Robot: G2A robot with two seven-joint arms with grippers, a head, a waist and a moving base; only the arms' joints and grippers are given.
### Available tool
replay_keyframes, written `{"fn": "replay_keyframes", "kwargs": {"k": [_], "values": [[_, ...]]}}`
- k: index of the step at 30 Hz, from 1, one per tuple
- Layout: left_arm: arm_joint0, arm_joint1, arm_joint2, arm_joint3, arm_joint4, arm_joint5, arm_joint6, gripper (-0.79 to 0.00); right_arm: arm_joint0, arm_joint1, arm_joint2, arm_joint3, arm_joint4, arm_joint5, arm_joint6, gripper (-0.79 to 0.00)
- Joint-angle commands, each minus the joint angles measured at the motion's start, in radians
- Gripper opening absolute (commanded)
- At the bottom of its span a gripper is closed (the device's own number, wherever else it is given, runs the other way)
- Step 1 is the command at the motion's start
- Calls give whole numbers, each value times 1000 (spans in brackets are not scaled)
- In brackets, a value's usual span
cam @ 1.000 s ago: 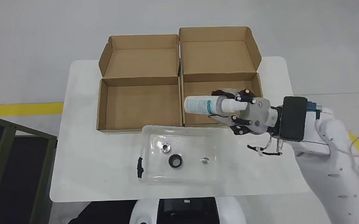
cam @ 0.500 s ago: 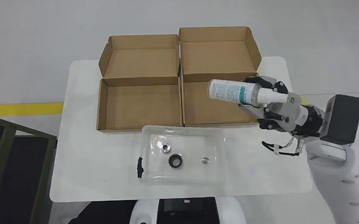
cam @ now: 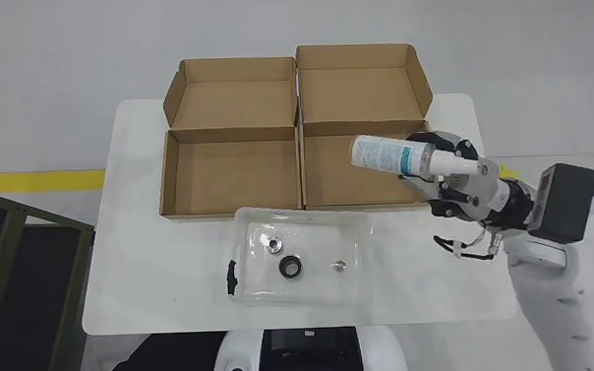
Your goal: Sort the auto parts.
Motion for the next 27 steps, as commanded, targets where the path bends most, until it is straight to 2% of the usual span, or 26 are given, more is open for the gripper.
{"fn": "replay_keyframes", "kwargs": {"k": [1,10,27], "values": [[0,0,0,0,0,0,0,0,6,-1,-21,14,-17,3,25,-785],[0,0,0,0,0,0,0,0,88,-7,-129,151,-37,22,184,-785],[0,0,0,0,0,0,0,0,224,-26,-292,323,-22,132,485,-785]]}}
